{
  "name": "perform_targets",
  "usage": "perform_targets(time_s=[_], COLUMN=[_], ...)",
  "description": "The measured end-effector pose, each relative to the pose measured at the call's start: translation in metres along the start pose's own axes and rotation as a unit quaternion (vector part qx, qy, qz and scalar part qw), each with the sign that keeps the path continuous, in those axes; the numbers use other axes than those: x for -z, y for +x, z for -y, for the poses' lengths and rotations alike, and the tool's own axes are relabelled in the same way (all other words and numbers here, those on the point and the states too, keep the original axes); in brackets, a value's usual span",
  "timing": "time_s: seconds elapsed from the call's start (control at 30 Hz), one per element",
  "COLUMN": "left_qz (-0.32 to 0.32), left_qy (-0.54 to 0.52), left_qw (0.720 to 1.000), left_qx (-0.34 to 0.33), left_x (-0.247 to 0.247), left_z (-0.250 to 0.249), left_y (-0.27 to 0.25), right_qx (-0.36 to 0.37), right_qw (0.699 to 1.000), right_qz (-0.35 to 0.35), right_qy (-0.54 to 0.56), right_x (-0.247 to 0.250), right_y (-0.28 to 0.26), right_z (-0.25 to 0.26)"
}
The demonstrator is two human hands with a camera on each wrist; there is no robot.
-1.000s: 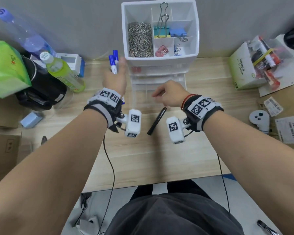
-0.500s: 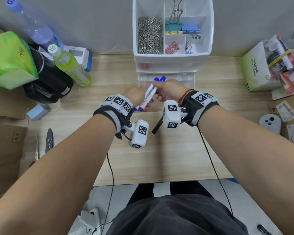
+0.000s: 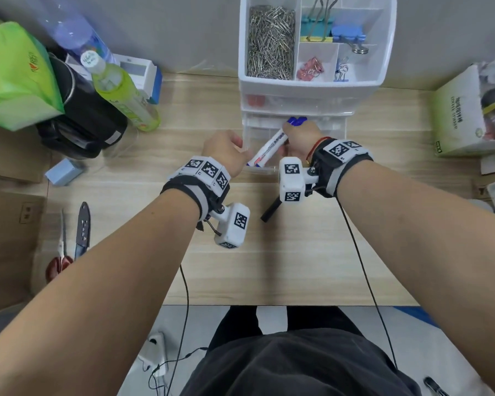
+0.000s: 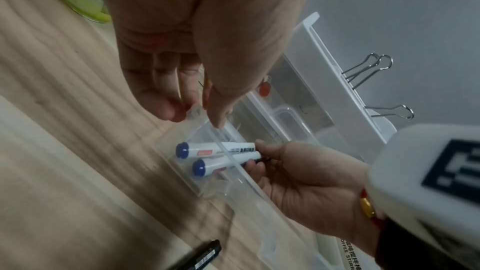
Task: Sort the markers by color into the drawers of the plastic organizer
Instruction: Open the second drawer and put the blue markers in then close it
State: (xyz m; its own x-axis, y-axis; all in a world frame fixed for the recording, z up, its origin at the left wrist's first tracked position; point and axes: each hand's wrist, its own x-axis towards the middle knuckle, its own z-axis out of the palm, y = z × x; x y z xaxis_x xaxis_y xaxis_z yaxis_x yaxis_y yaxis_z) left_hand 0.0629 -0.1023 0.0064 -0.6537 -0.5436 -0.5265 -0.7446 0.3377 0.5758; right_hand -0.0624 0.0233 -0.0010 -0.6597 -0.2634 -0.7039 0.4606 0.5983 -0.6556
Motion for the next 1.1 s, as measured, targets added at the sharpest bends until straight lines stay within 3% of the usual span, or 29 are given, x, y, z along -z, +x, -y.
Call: perform_targets(time_s=[0.47, 0.83, 1.1], left_qz=[0.004, 0.04, 0.081], left_qy=[-0.085, -0.132, 0.077], left_qw=[0.996, 0.99, 0.993], left_qx=[0.01, 0.025, -0.04], left_x=[-0.001, 0.004, 0.016], left_z=[-0.002, -0.003, -0.011], left_y=[-0.009, -0.015, -0.019], right_qx=[0.119, 0.114, 0.164], right_qw=[0.972, 0.985, 0.952], right_qz=[-0.039, 0.026, 0.009], right_qy=[-0.198, -0.125, -0.257], right_x=[-0.021, -0.022, 0.051], right_y=[-0.002, 0.005, -0.03], right_z=[-0.004, -0.009, 0.008])
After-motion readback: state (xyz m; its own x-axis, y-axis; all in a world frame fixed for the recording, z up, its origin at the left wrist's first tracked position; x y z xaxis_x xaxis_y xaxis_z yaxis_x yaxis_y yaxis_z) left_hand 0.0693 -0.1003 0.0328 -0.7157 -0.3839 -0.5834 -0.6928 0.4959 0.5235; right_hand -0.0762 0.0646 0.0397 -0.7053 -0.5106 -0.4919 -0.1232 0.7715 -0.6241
